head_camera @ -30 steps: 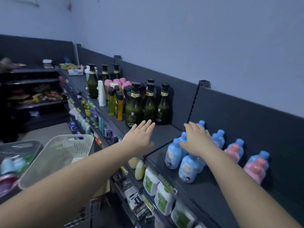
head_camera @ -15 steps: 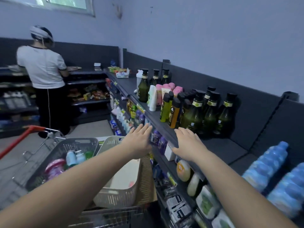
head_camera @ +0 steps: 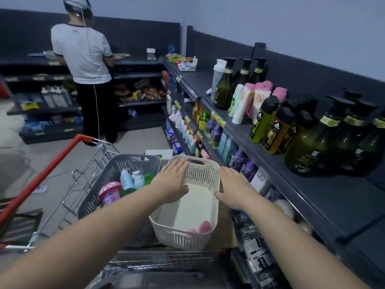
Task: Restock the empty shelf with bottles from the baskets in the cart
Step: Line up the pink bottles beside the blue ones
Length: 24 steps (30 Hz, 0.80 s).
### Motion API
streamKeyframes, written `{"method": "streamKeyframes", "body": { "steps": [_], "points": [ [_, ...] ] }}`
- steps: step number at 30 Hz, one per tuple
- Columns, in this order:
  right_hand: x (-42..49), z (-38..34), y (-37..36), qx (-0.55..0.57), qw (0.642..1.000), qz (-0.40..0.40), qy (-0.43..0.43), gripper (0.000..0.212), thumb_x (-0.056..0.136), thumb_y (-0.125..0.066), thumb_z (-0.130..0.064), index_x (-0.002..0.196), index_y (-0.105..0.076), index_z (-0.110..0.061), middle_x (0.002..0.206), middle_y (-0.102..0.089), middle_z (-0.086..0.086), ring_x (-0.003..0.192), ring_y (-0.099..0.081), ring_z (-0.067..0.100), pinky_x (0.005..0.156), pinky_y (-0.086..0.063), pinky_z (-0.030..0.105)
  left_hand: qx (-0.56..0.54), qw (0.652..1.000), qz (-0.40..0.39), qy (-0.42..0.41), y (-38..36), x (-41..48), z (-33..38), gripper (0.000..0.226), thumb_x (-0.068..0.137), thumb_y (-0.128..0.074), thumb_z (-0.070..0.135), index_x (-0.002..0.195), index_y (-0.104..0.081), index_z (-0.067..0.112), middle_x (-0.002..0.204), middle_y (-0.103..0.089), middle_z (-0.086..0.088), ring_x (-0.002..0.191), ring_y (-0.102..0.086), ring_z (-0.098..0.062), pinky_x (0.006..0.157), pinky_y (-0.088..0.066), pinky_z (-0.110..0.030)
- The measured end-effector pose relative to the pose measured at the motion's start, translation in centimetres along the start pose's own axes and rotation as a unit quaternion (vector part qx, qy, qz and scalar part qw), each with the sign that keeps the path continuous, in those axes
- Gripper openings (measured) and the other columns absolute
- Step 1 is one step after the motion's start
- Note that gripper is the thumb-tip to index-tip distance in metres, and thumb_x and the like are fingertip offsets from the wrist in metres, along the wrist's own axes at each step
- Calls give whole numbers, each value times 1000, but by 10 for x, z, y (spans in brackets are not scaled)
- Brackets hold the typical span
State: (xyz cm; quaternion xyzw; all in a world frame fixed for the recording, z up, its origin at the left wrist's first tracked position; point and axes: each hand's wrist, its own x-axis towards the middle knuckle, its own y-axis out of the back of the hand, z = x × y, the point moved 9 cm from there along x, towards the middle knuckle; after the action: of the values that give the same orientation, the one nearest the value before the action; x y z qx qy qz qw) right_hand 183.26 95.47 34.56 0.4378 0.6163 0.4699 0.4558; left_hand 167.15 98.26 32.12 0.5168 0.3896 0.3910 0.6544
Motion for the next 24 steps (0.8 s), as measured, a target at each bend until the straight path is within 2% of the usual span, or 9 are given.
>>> {"method": "streamKeyframes", "body": {
  "steps": [6, 9, 14, 17, 21, 24],
  "points": [
    [37, -2, -33, -3, 999, -32, 19, 68, 88, -59, -39, 146, -31, -16, 150, -37, 3, 139, -32, 25, 116, -27, 46, -16, 999, -37, 10, -43, 19, -17, 79, 95, -43, 42, 157, 2, 19, 165, 5, 0, 151, 3, -19, 123, -4, -42],
    [52, -1, -58, -2, 998, -48, 32, 68, 88, -59, -39, 146, -31, -16, 151, -36, 3, 139, -32, 24, 116, -27, 44, 12, 998, -63, 1, -71, 25, -21, 78, 97, -42, 41, 157, 3, 19, 164, 7, 1, 151, 4, -19, 123, -3, -41],
    [71, 1, -108, -5, 992, -111, 67, 74, 93, -56, -39, 154, -21, -16, 161, -22, 3, 149, -17, 23, 123, -10, 42, 1, 993, -119, 12, -119, 38, -33, 78, 98, -42, 40, 156, 6, 19, 164, 10, 0, 151, 7, -19, 123, 0, -40],
    [85, 1, -129, -9, 987, -137, 87, 70, 97, -50, -35, 155, -18, -15, 163, -17, 4, 151, -12, 24, 124, -7, 42, -1, 989, -149, 24, -145, 49, -34, 78, 98, -41, 40, 156, 5, 18, 164, 8, -1, 151, 7, -19, 121, 1, -38],
    [93, 4, -161, -21, 978, -176, 113, 64, 99, -43, -27, 156, -17, -15, 164, -14, 4, 152, -9, 23, 124, -3, 42, -20, 981, -187, 39, -179, 59, -36, 78, 98, -43, 39, 156, 3, 17, 165, 6, -2, 151, 4, -19, 123, -4, -40],
    [92, 4, -190, -33, 969, -210, 128, 66, 98, -46, -30, 155, -18, -14, 163, -17, 4, 151, -11, 22, 122, -2, 40, -35, 973, -226, 44, -207, 60, -37, 82, 96, -48, 40, 156, 1, 15, 165, 5, -4, 151, 1, -22, 123, -8, -41]
  ]
}}
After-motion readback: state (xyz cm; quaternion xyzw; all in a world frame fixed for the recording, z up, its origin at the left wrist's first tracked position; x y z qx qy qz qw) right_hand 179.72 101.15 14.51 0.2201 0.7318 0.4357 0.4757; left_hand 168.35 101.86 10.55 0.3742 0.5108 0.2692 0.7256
